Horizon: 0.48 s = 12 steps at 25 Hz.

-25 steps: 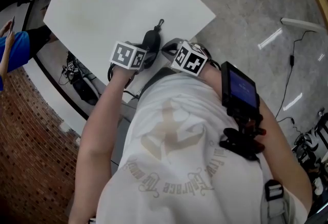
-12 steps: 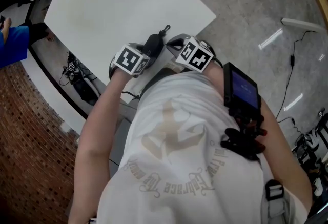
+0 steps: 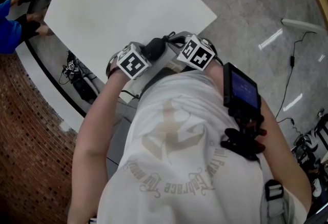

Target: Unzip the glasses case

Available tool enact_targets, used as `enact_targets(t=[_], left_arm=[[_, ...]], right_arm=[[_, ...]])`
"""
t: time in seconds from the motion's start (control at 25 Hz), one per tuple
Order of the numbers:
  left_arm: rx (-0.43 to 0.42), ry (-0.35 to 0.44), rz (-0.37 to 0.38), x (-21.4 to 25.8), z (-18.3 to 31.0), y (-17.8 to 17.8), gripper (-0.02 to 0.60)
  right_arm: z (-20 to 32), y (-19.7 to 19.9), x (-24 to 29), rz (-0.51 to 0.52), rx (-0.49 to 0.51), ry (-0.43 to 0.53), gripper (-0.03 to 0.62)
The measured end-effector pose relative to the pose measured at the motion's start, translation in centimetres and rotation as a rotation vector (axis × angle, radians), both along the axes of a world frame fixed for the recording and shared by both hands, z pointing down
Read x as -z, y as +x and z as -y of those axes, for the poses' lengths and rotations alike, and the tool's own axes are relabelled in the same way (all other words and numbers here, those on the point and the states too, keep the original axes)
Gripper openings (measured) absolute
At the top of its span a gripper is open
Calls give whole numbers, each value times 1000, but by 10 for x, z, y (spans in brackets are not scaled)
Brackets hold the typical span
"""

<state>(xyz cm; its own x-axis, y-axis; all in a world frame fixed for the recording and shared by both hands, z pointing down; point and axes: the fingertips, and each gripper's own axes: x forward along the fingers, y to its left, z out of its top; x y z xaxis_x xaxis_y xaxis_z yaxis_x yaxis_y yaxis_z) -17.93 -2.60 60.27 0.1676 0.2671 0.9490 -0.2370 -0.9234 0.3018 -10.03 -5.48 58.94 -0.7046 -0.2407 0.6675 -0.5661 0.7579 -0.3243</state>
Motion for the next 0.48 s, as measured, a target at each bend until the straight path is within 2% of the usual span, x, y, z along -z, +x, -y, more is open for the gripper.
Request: enact_targets(t=[0.48], left_arm=[[-151, 48, 0, 7, -6, 3, 288]], right_arm=[[8, 1, 5, -9, 35, 28, 6]])
